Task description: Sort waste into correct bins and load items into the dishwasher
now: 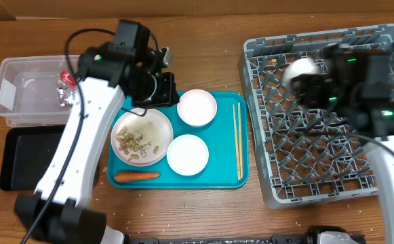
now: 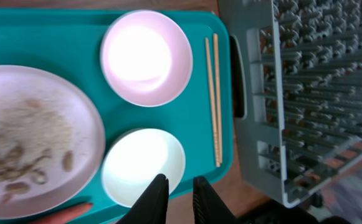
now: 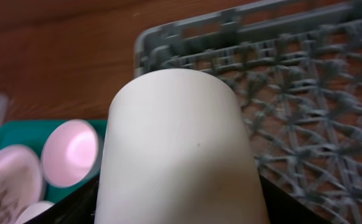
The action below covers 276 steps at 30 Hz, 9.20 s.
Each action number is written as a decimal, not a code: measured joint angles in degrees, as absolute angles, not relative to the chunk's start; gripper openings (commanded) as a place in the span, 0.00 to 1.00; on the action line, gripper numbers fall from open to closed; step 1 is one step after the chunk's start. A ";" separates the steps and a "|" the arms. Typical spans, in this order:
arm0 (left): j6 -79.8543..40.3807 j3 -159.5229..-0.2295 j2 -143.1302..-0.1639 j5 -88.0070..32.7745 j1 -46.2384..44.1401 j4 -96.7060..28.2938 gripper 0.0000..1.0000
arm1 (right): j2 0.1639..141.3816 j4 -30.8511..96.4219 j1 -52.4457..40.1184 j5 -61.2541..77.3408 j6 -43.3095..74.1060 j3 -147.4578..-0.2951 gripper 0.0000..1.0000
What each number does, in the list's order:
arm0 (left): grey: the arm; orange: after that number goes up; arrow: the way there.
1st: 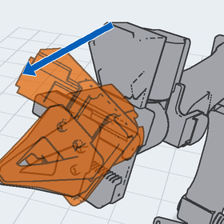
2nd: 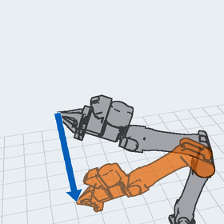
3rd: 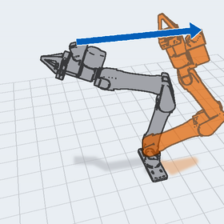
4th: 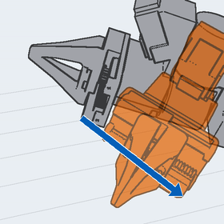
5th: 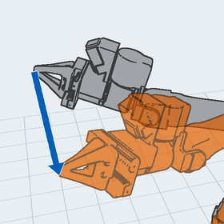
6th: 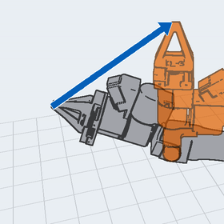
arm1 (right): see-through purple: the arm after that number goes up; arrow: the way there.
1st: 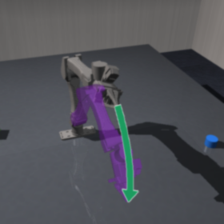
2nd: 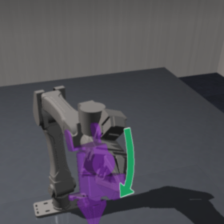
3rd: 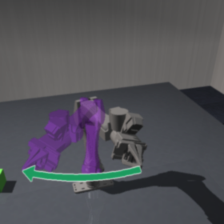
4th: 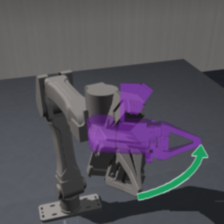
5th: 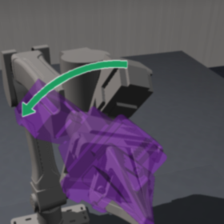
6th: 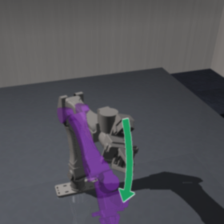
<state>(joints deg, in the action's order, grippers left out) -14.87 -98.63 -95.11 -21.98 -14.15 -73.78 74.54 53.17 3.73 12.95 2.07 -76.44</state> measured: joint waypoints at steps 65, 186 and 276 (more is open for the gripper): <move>-14.87 -98.63 -90.61 -14.31 -14.15 -75.68 0.18 | 91.70 67.02 39.77 11.99 10.44 -80.23 1.00; -16.19 -98.63 -90.61 -0.32 -14.15 -80.62 0.58 | 102.10 40.07 6.42 -65.65 5.76 -96.05 0.04; -16.19 -98.63 -90.61 -0.16 -14.15 -79.31 0.62 | 115.11 39.62 39.55 3.90 18.04 -97.08 0.51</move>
<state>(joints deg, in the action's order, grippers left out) -16.19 -98.63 -90.61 -0.16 -14.15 -79.31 115.11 39.62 39.55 3.90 18.04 -97.08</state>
